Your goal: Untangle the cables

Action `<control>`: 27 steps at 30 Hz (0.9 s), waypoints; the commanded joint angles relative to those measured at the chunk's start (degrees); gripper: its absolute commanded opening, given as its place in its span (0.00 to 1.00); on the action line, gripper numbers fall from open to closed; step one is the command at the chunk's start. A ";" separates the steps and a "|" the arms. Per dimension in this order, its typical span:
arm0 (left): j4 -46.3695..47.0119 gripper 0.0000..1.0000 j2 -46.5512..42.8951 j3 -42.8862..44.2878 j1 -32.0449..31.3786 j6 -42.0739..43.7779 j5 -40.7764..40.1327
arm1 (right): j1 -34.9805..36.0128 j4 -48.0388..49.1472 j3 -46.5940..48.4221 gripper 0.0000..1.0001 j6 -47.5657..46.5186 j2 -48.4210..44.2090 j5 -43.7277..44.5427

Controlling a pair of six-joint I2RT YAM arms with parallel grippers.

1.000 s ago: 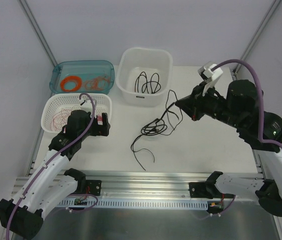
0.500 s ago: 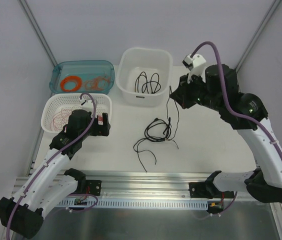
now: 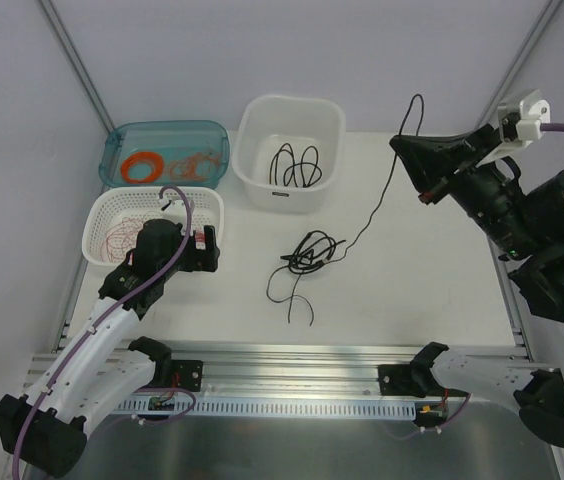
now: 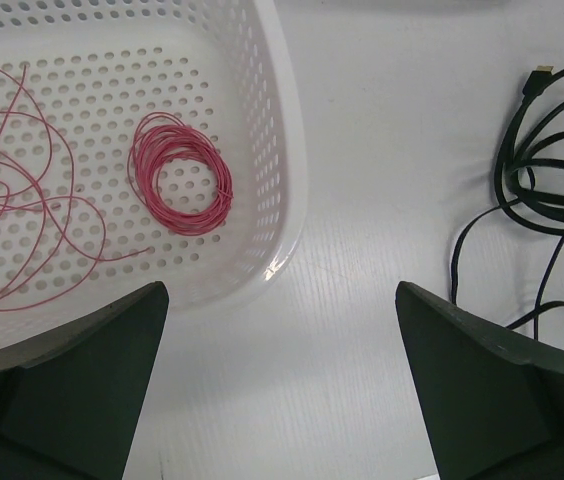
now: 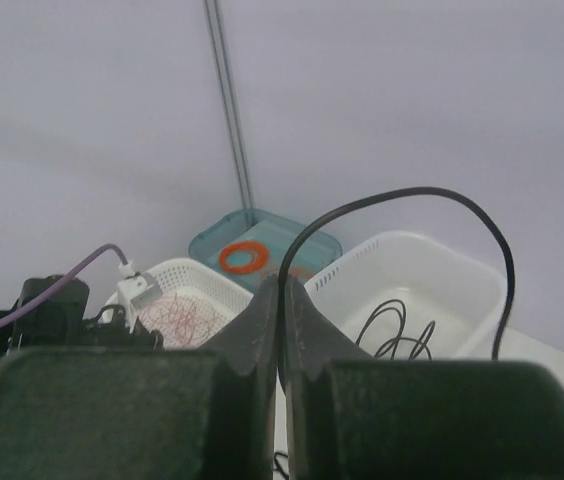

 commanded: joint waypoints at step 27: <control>1.27 0.99 0.47 -0.05 -0.23 1.16 -0.45 | -13.41 -10.06 -51.76 0.25 18.08 22.17 1.42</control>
